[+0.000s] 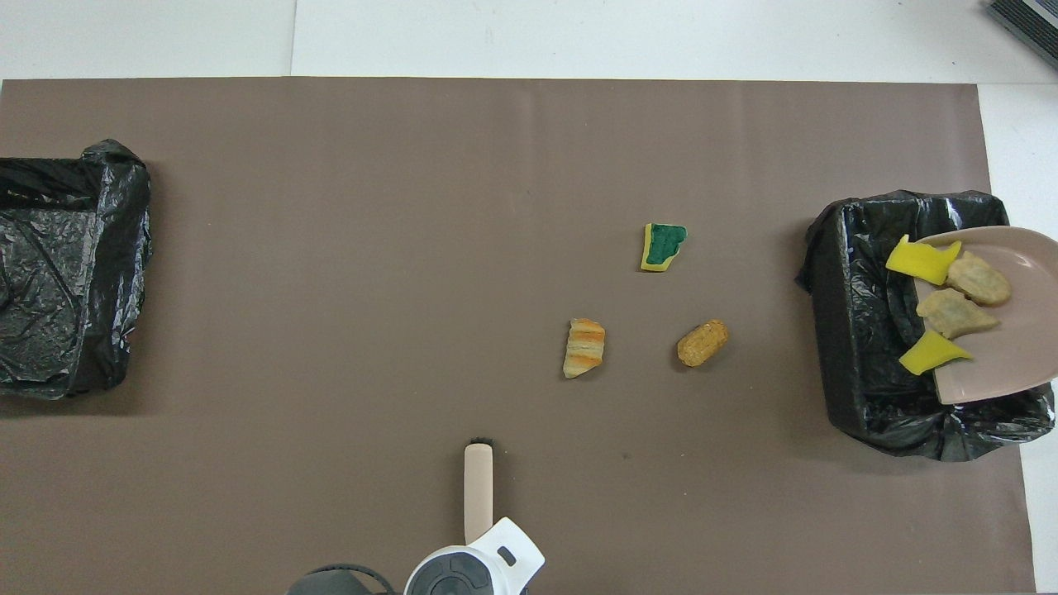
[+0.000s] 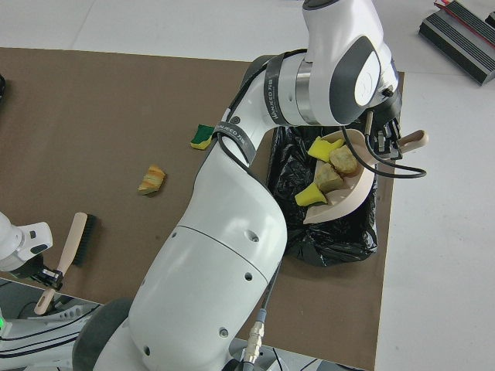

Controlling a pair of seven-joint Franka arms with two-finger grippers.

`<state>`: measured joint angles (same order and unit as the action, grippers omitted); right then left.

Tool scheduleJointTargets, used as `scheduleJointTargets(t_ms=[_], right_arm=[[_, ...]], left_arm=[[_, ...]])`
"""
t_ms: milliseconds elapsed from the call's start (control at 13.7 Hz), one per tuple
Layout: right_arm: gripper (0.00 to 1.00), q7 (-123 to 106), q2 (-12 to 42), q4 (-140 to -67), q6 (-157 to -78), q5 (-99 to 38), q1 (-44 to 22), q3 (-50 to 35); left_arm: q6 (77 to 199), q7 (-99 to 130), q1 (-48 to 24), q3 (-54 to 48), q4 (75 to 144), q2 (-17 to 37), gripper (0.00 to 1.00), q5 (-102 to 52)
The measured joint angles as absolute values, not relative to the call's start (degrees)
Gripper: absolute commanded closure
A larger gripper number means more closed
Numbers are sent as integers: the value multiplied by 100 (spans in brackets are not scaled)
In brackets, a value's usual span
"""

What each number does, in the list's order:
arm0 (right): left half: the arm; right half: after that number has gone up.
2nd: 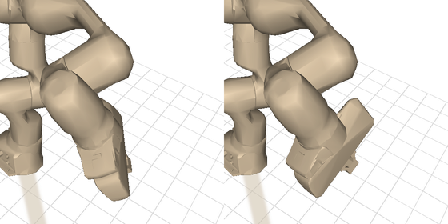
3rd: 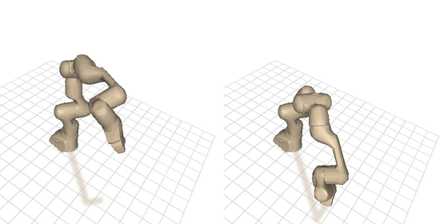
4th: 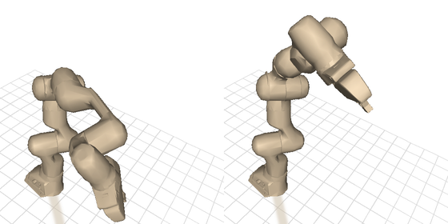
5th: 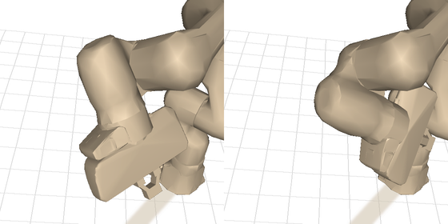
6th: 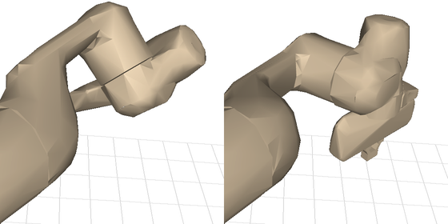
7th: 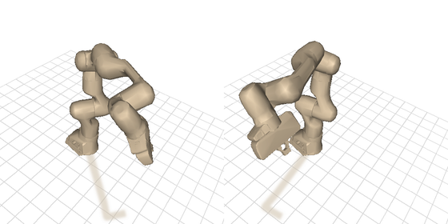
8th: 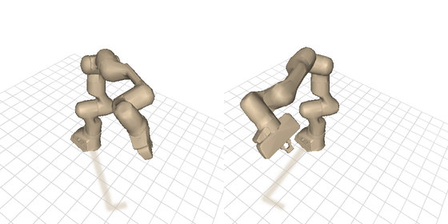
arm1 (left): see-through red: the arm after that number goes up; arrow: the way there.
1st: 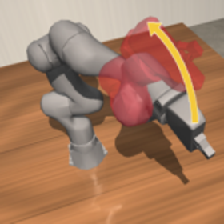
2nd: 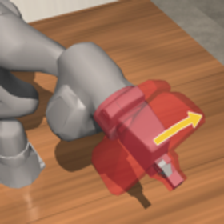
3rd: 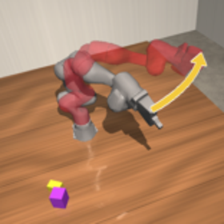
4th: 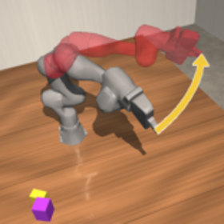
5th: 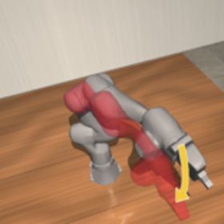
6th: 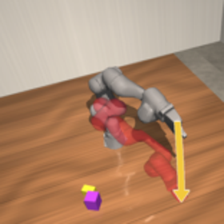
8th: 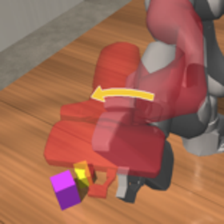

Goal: Sweep and dump trash in bin
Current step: 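Tip the dustpan into the bin with the right gripper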

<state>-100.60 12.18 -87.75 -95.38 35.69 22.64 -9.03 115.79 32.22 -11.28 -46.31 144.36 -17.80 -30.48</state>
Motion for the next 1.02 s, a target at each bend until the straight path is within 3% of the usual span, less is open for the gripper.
scheduleJointTargets(t_ms=[73, 146, 292, 437, 729, 1020], right_arm=[[100, -9973, 1163, -8775, -9381, 3775, 2185, -908], [100, -9955, 1110, -8776, -9293, 3913, 2166, -909], [100, -9955, 1028, -8777, -9251, 4171, 2191, -896], [100, -9966, 953, -8776, -9251, 4314, 2216, -882], [100, -10088, 625, -8775, -9249, 4325, 2213, -888], [100, -9974, 493, -8967, -9249, 3534, 2221, -860]], left_arm=[[11611, 3175, -1100, -4630, 14435, -1755, 48, -3048], [11628, 3134, -1081, -4624, 14435, -1727, 34, -3048], [11674, 3086, -1077, -4610, 14433, -1701, 28, -3041], [11721, 3047, -1077, -4608, 14395, -1690, 0, -3038], [11766, 2890, -1036, -4522, 14145, -1693, 0, -2881], [11714, 2669, -930, -3795, 13587, -1688, 0, -2161]])
